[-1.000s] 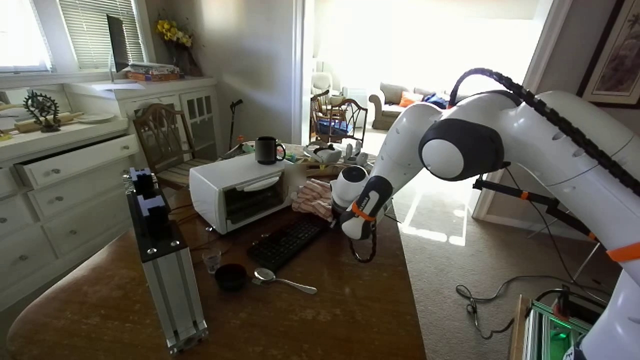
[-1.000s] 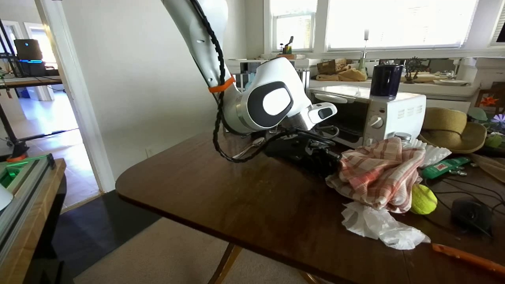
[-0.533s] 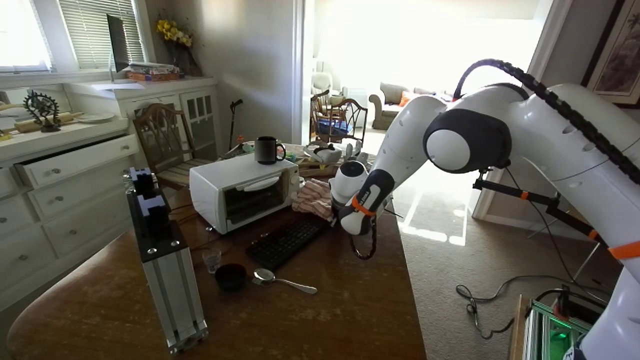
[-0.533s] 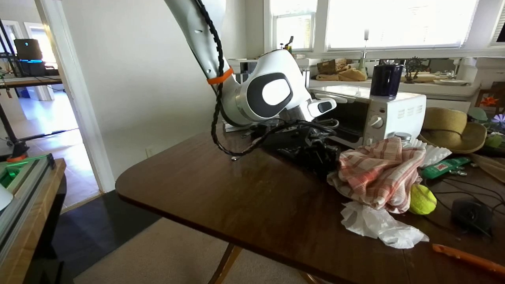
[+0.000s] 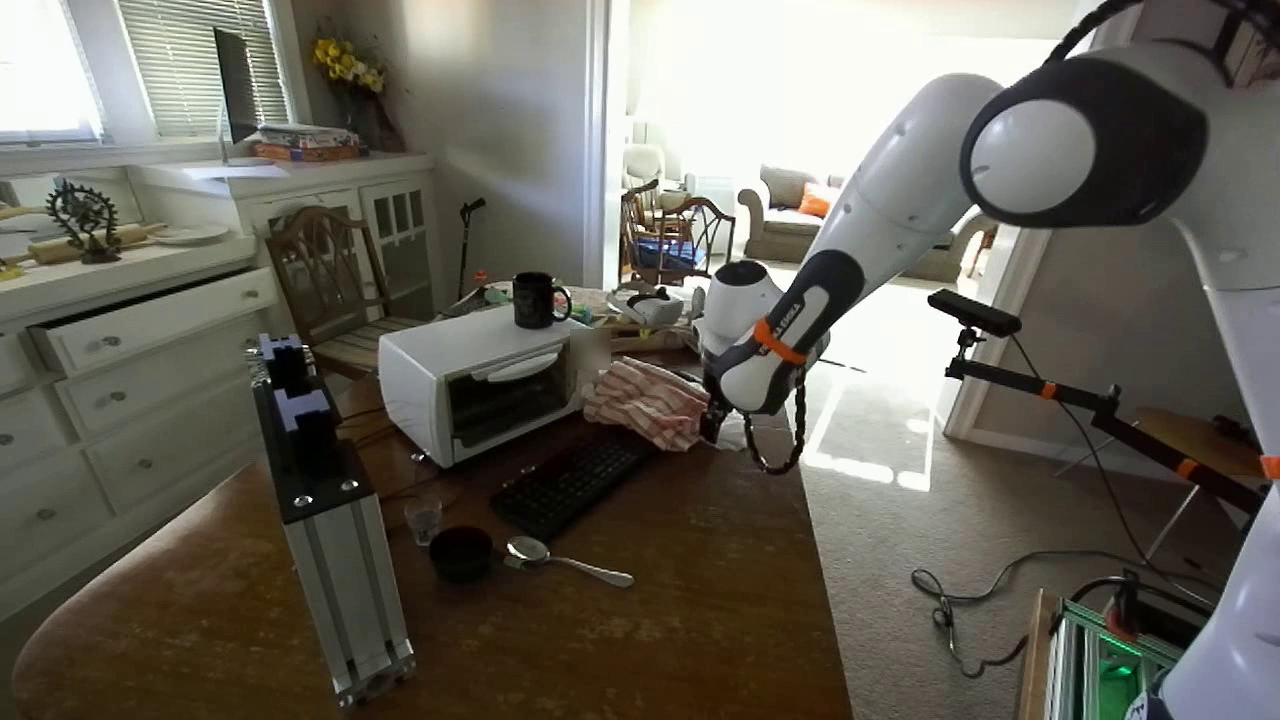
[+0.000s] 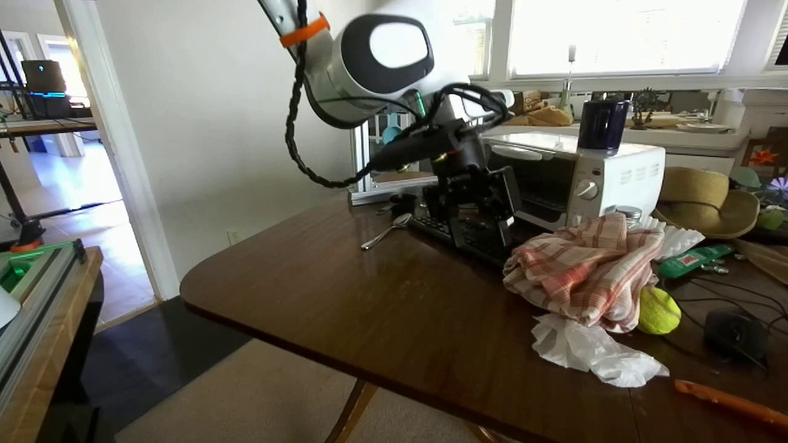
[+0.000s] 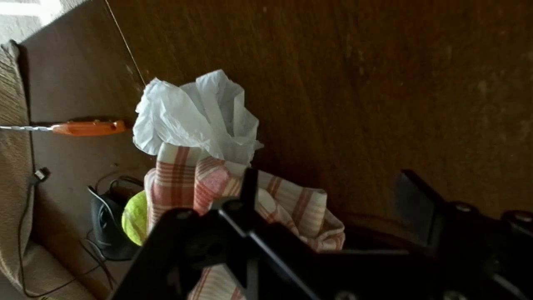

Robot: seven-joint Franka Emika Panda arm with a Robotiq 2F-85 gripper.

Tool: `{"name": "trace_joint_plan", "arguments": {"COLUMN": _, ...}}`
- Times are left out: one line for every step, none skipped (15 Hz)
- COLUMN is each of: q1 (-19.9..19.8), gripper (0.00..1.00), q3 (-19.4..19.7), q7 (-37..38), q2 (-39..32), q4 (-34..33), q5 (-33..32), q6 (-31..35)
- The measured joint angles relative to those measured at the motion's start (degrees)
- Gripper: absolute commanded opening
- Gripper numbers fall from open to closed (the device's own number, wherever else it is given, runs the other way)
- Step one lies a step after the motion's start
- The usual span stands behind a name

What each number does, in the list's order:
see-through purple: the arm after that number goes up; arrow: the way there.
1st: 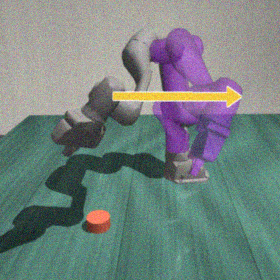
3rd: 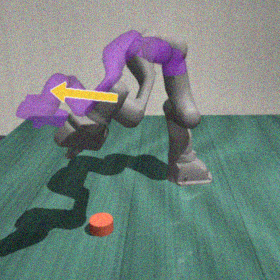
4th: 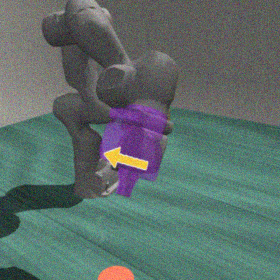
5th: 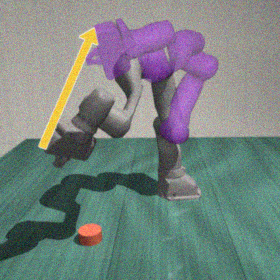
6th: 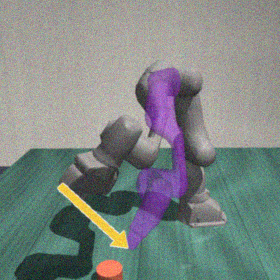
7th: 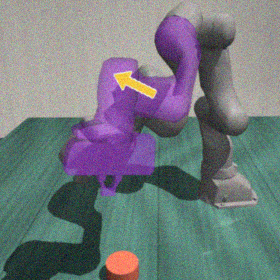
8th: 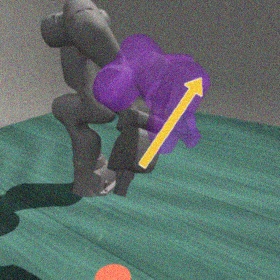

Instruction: Move the keyboard forward

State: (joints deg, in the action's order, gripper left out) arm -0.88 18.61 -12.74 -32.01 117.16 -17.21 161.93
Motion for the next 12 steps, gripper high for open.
{"name": "trace_joint_plan", "arguments": {"q1": 0.0, "gripper": 1.0, "q3": -0.09, "q7": 0.0, "q2": 3.33, "q4": 2.02, "q5": -0.46, "q6": -1.79}}
{"name": "trace_joint_plan", "arguments": {"q1": 0.2, "gripper": 1.0, "q3": -0.05, "q7": 0.0, "q2": 6.63, "q4": 3.93, "q5": -0.51, "q6": -2.96}}
{"name": "trace_joint_plan", "arguments": {"q1": 0.36, "gripper": 1.0, "q3": -0.14, "q7": -0.07, "q2": 10.02, "q4": 5.71, "q5": -0.48, "q6": -4.27}}
{"name": "trace_joint_plan", "arguments": {"q1": 0.55, "gripper": 1.0, "q3": -0.27, "q7": -0.1, "q2": 13.38, "q4": 7.29, "q5": -0.47, "q6": -5.95}}
{"name": "trace_joint_plan", "arguments": {"q1": 0.59, "gripper": 1.0, "q3": -0.61, "q7": 0.08, "q2": 16.75, "q4": 8.62, "q5": -0.86, "q6": -8.14}}
{"name": "trace_joint_plan", "arguments": {"q1": 0.5, "gripper": 0.99, "q3": -1.17, "q7": 0.31, "q2": 20.11, "q4": 9.72, "q5": -1.26, "q6": -10.74}}
{"name": "trace_joint_plan", "arguments": {"q1": 0.28, "gripper": 1.0, "q3": -1.98, "q7": 0.52, "q2": 23.43, "q4": 10.54, "q5": -1.33, "q6": -13.64}}
{"name": "trace_joint_plan", "arguments": {"q1": -0.04, "gripper": 1.0, "q3": -2.97, "q7": 0.63, "q2": 26.38, "q4": 11.14, "q5": -1.17, "q6": -16.37}}
{"name": "trace_joint_plan", "arguments": {"q1": -0.39, "gripper": 1.0, "q3": -4.01, "q7": 0.71, "q2": 29.02, "q4": 11.63, "q5": -0.75, "q6": -18.63}}
{"name": "trace_joint_plan", "arguments": {"q1": -0.63, "gripper": 1.0, "q3": -4.8, "q7": 0.73, "q2": 31.18, "q4": 12.13, "q5": -0.42, "q6": -20.18}}
{"name": "trace_joint_plan", "arguments": {"q1": -0.73, "gripper": 1.0, "q3": -5.24, "q7": 0.75, "q2": 32.6, "q4": 12.64, "q5": -0.25, "q6": -20.86}}
{"name": "trace_joint_plan", "arguments": {"q1": -0.81, "gripper": 1.0, "q3": -5.44, "q7": 0.77, "q2": 33.36, "q4": 13.12, "q5": -0.19, "q6": -21.0}}
